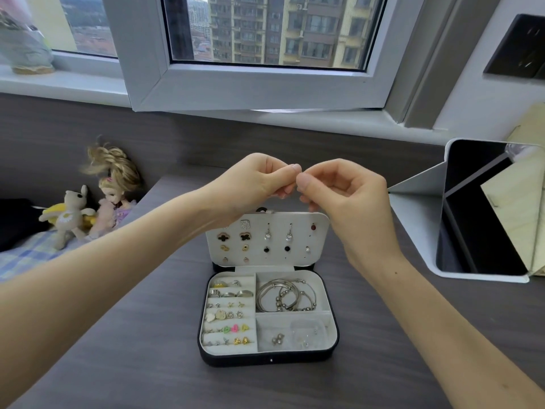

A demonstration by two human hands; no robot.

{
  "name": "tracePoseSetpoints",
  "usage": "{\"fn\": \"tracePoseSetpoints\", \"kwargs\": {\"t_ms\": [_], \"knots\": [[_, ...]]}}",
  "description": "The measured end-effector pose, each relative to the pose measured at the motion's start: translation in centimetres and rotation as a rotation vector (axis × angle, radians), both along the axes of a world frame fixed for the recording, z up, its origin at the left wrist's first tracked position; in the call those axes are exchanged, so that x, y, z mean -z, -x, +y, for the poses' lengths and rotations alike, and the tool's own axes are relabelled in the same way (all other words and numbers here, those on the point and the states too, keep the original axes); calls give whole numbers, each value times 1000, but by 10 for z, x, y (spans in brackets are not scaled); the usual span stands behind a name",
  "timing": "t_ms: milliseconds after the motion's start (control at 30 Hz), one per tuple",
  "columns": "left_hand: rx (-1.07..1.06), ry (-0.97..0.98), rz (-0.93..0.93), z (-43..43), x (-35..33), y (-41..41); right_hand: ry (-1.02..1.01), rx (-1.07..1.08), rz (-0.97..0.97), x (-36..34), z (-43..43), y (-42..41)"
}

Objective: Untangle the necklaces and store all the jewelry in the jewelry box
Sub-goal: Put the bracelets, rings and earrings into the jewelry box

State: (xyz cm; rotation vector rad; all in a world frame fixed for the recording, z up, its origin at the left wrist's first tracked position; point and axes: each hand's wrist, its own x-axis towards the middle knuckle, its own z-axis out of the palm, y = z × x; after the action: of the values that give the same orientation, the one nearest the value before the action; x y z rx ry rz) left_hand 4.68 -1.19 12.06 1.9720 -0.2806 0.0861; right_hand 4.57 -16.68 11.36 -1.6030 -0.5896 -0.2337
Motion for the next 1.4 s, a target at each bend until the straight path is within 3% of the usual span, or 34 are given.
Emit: {"fn": "tracePoseSetpoints", "kwargs": {"t_ms": [267,533,700,933,1400], "knots": [[-15,-21,-13,1,1,-1,-19,85,-43,4,4,-5],[-25,2,15,-2,-2,0,124,228,-458,14,4,-3],[-27,-67,-42,1,0,-1,92,263,-396,26,-15,5],[-99,-212,-111,-5,6,-14,198,267,-273,72,-36,6],[-145,-176,40,0,5,-22,195,281,-418,87,-20,-7]]}}
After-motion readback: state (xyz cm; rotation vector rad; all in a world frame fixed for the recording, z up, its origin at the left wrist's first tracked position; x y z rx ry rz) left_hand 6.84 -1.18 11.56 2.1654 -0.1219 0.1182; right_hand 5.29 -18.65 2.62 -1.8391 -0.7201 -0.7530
